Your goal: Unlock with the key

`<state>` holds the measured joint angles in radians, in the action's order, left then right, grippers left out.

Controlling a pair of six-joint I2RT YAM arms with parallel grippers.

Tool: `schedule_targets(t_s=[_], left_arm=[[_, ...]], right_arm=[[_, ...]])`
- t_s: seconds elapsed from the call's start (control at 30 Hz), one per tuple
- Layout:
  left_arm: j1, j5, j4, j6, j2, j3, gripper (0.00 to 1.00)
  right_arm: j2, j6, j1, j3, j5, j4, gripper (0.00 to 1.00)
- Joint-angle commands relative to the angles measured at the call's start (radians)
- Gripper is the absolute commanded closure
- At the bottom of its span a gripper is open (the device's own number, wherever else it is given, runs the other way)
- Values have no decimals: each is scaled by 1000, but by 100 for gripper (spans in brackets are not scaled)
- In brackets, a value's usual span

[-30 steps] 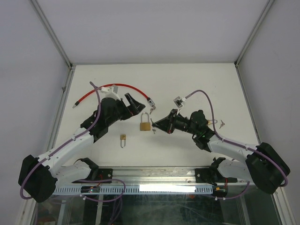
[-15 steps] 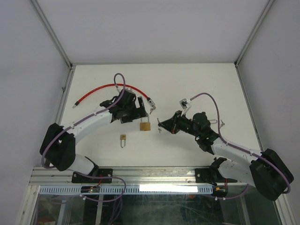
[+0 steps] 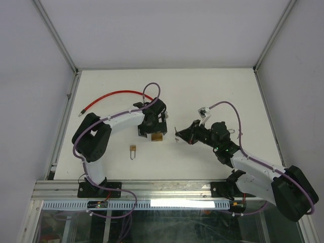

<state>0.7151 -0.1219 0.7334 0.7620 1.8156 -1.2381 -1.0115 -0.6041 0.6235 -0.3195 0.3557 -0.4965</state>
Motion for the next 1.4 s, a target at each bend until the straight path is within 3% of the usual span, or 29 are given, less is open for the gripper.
schedule_targets(t_s=[0.0,0.47,0.7,0.97,1.2,1.37], left_arm=[[18,-42,51,-14,36,-86,6],[63,-90,108,-9,164,-150,16],[74,-79,103,31,188,-127,35],[62,-32,38,95,99,-62,58],[14,31,-45,138,-48,-11,69],[-9,64,-65,191,-111,-12,70]], right_arm=[[21,26,-18,0,0,-12,100],[-5,21,-45,5,30,-31,100],[-27,19,-47,-3,48,-34,100],[-53,29,-38,-36,81,-4,100],[-104,12,14,-81,79,13,100],[-171,-3,65,-123,76,21,100]])
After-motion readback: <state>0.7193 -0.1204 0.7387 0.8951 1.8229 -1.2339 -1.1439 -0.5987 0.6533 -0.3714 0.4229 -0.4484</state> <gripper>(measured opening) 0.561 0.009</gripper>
